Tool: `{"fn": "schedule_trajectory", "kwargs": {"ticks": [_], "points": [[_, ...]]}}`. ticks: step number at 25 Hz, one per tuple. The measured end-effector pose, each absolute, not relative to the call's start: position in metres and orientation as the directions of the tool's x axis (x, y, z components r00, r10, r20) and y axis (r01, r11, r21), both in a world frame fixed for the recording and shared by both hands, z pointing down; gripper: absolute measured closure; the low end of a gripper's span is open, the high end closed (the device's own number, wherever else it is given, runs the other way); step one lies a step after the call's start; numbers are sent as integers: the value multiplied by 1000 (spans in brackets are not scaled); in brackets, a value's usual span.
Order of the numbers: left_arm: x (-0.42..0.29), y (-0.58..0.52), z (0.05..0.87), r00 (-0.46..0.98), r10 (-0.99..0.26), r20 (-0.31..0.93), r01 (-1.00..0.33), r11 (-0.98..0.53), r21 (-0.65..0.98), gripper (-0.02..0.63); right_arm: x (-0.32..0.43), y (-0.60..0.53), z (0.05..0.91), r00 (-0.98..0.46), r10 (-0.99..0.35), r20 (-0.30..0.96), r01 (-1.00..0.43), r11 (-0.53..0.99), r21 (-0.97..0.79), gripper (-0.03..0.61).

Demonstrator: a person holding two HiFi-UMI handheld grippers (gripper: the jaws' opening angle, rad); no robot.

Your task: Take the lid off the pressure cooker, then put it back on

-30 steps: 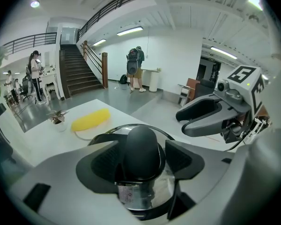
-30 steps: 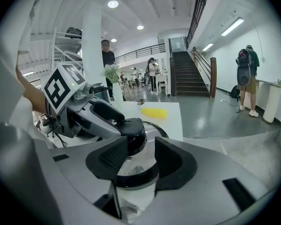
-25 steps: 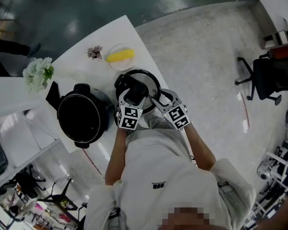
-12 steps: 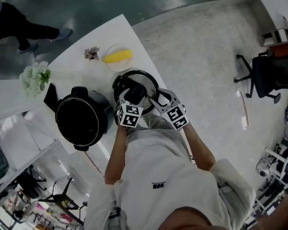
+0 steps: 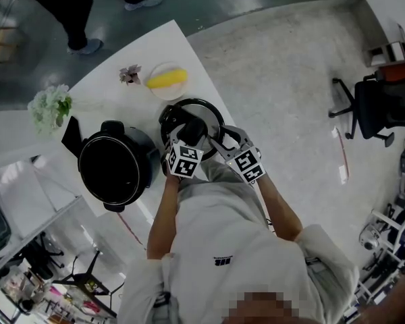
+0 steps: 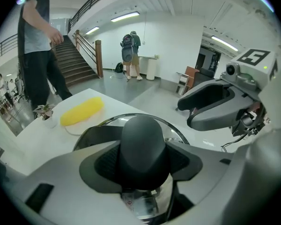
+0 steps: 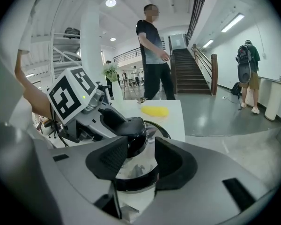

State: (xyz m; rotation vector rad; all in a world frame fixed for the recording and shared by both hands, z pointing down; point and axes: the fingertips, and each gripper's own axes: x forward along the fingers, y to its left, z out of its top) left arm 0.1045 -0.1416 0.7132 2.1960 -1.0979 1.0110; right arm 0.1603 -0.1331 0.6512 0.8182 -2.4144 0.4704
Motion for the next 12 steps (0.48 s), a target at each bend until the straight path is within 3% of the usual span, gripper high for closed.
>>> {"fn": "schedule_trajectory", "kwargs": {"ticks": [12], "points": [[110, -136, 696, 424, -467, 776, -808, -582, 91, 327, 168, -133, 638, -659, -480, 579, -657, 743, -132, 396]]}}
